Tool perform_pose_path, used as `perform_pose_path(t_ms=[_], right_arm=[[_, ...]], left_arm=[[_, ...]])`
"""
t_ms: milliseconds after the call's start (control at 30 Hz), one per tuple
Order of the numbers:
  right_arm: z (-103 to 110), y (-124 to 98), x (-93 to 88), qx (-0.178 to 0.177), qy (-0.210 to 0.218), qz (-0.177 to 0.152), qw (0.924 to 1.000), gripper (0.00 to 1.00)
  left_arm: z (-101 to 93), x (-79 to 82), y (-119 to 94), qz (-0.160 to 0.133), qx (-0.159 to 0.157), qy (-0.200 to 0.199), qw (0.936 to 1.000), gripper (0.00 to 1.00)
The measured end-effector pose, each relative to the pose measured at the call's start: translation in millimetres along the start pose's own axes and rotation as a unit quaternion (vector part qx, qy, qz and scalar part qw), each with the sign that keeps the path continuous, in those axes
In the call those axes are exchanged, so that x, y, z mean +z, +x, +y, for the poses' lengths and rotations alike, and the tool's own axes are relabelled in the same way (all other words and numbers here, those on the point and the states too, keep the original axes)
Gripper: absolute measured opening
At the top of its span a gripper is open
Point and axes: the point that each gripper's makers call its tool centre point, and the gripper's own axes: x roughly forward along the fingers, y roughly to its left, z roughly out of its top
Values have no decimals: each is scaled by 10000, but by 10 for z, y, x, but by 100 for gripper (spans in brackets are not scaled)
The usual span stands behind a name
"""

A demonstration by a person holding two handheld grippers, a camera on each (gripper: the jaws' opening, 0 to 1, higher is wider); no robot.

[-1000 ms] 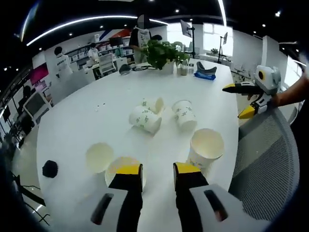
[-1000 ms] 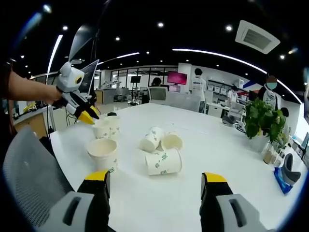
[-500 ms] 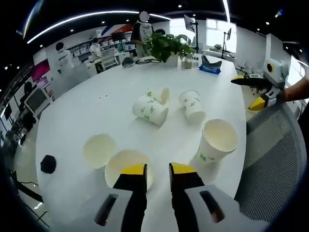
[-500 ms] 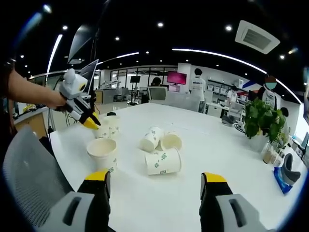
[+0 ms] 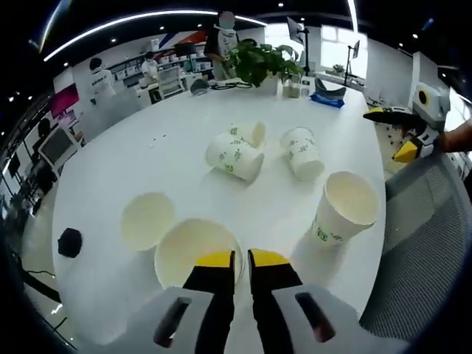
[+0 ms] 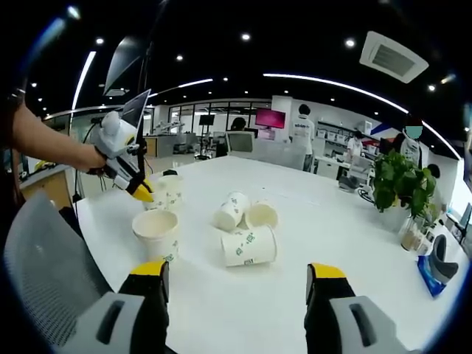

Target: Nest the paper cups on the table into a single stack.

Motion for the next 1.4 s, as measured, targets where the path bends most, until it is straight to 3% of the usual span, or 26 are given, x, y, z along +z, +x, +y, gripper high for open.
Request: perform_pose_path(t_ms=[767,1233,1400], right_arm=[[17,2,-5,54,-34,1,10000,76],[24,-8,31,51,-36,-76,10000,77],[18,-9,30,31,-22,-72,10000,77]], left_arm=[[10,36,-157,-32,81,217,9997,0],[-165,284,-356,-127,-10,509,9986,0],[-272,477,-481,-178,-107,603,9980,0]])
